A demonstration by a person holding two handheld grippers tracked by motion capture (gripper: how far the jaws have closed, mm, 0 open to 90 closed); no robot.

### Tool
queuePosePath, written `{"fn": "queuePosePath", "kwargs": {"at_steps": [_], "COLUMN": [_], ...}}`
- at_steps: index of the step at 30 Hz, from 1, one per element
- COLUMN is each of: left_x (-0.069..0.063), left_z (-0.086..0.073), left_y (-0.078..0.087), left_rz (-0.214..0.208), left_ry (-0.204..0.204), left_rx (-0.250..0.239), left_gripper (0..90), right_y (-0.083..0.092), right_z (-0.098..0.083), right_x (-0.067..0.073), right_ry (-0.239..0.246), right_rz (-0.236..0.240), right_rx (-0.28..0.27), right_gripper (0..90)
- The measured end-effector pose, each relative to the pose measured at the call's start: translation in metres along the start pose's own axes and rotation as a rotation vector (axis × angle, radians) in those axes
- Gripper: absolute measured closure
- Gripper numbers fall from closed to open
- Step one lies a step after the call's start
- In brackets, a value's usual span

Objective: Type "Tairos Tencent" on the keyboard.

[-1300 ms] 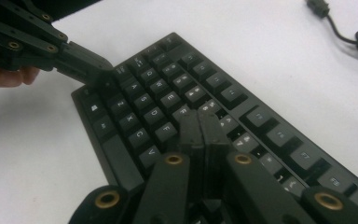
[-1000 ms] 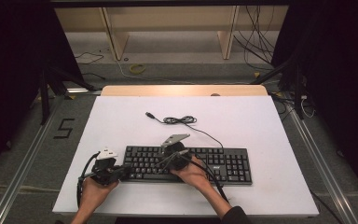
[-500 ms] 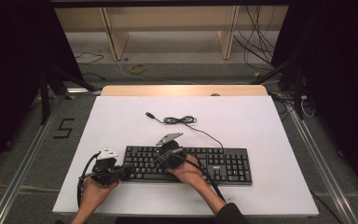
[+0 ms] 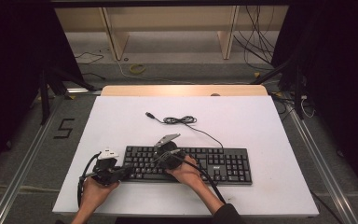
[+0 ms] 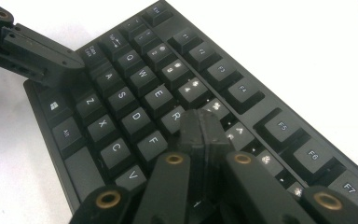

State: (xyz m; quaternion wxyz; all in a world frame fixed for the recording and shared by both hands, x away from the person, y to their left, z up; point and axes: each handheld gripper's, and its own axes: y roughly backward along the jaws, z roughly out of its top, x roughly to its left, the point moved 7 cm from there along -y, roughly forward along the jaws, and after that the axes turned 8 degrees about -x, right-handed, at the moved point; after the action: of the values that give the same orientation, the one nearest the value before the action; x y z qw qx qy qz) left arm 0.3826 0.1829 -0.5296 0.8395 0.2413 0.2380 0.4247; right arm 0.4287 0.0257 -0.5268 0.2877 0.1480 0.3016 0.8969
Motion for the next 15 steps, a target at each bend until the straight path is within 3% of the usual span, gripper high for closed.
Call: {"fn": "queuePosePath", "kwargs": {"at_steps": [9,15], "left_x": [-0.002,-0.004], "left_z": [0.001,0.008], "left_y": [0.0,0.007], "left_rz": [0.002,-0.001], "left_ry": [-0.007,-0.008], "left_rx": [-0.013,-0.071], "left_gripper": [89.3,88.0], "right_y": [0.002,0.015], "right_z": [0.001,0.01], "right_x": [-0.001,-0.006], "right_ry": [-0.037,-0.068], "right_rz": [0.008,0.006], "right_rx": [-0.004,-0.07], "right_gripper": [90.0,90.0]}}
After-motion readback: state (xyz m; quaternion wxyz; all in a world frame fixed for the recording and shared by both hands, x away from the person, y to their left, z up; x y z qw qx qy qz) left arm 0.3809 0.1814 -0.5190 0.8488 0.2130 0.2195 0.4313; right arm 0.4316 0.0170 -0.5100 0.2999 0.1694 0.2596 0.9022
